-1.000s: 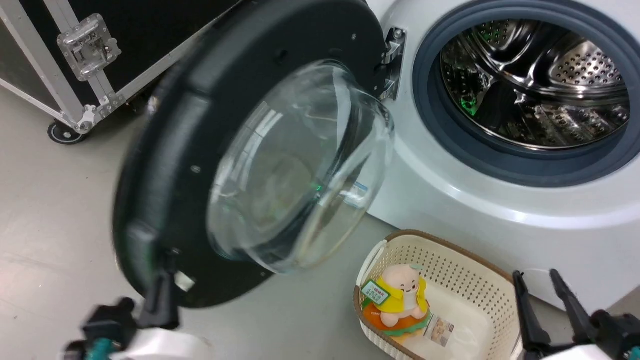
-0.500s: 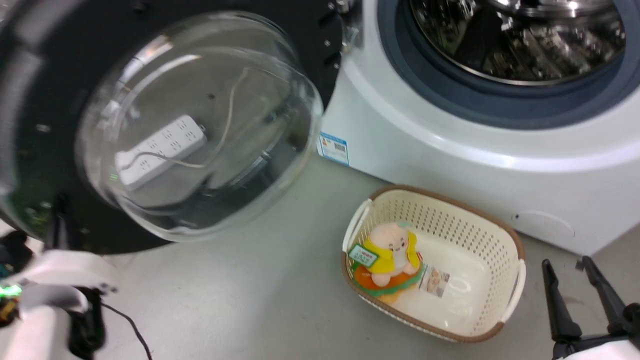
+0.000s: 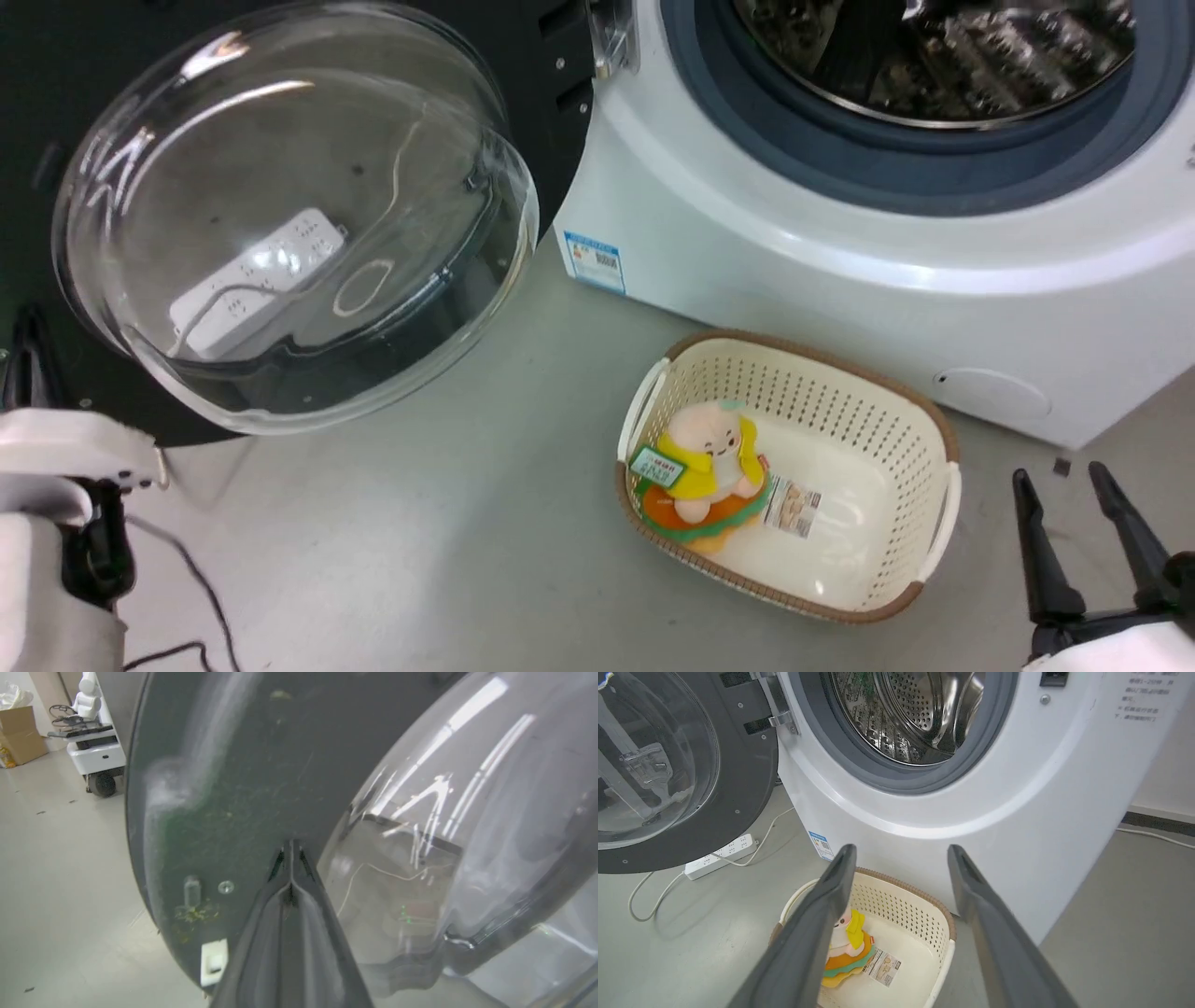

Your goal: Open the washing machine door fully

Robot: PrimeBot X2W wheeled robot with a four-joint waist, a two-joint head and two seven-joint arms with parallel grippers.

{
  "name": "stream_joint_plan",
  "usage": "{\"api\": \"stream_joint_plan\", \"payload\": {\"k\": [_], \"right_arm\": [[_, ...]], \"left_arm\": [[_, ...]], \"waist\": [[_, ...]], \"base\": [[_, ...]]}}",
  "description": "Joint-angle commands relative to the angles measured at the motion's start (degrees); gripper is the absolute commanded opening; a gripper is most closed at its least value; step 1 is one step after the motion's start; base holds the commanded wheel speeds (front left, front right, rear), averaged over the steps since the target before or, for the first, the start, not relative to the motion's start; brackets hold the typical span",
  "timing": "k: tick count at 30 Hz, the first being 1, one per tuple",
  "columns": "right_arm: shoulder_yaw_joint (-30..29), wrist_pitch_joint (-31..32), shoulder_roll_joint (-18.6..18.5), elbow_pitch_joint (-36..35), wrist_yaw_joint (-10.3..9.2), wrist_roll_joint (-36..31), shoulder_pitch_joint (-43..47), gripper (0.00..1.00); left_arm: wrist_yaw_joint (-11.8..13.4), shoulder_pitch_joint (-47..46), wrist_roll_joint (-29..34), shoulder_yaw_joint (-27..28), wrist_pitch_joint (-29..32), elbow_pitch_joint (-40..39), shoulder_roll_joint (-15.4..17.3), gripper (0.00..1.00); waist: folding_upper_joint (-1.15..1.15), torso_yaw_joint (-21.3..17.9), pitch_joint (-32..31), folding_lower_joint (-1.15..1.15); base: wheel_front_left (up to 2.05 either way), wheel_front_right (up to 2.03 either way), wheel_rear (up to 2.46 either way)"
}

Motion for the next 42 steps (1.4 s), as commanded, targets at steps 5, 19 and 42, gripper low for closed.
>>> {"api": "stream_joint_plan", "payload": {"k": [5,19,42], "right_arm": [[0.4,-1.8,1.8,1.5,0.06,-0.2,-0.5,1.0],[1.2,-3.1,6.5,-2.0,0.06,-1.7,0.5,1.0],[1.7,-3.2,8.8,0.0,0.06,-3.9,4.7,1.0]], "left_arm": [[-0.8,3.7,4.0,0.3,-0.4,-9.2,-3.1,0.0],[-2.7,18.8,9.1,-10.8,-0.1,-24.5,-12.5,0.0],[-1.8,30.7,17.6,-15.1,-0.4,-23.9,-19.2,1.0]], "waist": [[0.0,-1.0,-4.8,-0.01],[0.0,-10.0,-15.4,-0.01],[0.0,-22.5,-17.1,-0.01]], "base": [[0.0,0.0,0.0],[0.0,0.0,0.0],[0.0,0.0,0.0]]}}
